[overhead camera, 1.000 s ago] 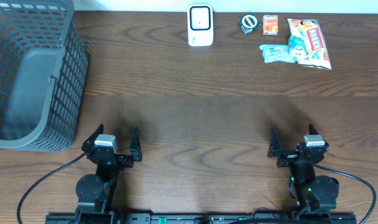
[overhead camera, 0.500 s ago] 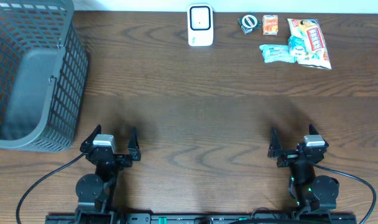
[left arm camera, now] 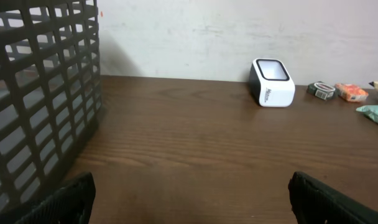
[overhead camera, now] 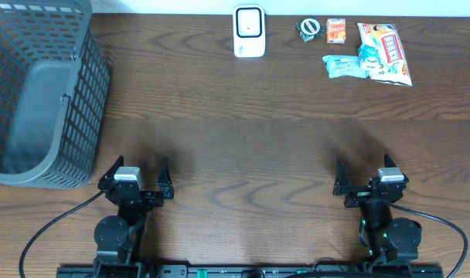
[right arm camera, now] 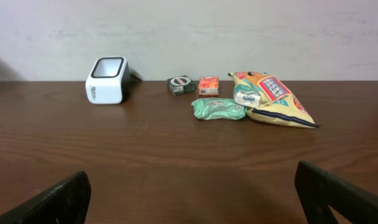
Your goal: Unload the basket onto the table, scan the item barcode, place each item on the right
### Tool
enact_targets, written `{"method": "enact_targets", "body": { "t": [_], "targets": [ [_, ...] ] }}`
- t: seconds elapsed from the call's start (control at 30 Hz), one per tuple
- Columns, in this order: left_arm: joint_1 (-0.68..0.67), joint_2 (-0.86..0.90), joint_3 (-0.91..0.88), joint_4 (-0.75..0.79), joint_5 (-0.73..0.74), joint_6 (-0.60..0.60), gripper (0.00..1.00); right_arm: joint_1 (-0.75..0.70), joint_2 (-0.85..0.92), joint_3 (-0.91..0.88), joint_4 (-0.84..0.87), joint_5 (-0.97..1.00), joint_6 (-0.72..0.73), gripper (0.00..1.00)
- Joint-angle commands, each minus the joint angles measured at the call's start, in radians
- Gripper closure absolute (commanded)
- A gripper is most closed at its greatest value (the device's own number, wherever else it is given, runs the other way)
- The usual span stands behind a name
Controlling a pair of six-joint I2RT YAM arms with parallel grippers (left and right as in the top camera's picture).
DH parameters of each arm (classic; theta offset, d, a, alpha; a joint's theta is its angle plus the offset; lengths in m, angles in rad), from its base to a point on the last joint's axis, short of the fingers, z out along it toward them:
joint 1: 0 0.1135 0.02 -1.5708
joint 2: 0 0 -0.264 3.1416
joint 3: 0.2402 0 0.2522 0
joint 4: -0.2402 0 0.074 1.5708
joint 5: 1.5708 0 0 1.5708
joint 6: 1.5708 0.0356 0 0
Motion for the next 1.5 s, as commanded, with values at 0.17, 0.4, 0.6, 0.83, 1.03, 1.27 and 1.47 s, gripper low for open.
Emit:
{"method": "enact_targets", "body": {
  "t": [0.17, 0.4, 0.6, 0.83, 1.03, 1.27, 1.47],
  "targets": [
    [-0.005, -0.009, -0.015, -0.047, -0.01, 0.046, 0.02, -0.008, -0.006, -0.003, -0.001, 0.008, 0.004, 0.01],
    [-0.005, -0.009, -0.015, -0.048, -0.01, 0.056, 0.03, -0.008, -0.006, -0.003, -0.001, 0.008, 0.004, 0.01],
    [-0.005, -0.009, -0.015, -0.048, -0.012, 0.056, 0.02, -0.008, -0.006, -0.003, -0.001, 0.008, 0.004, 0.01],
    [-0.005, -0.009, -0.015, -0.038, -0.008, 0.056, 0.02, -0.008, -0.006, -0.003, -0.001, 0.008, 0.004, 0.01],
    [-0.005, -0.006, -0.015, -0.038, -0.008, 0.056, 0.03, -0.008, -0.006, -0.003, -0.001, 0.008, 0.004, 0.01],
    [-0.005, -0.006, -0.015, -0.038, -0.008, 0.056, 0.02, -0.008, -0.006, -0.003, -0.001, 0.008, 0.004, 0.01],
    [-0.005, -0.006, -0.015, -0.038, -0.008, 0.056, 0.02, -0.008, -0.006, -0.003, -0.001, 0.008, 0.004, 0.01]
  ]
}}
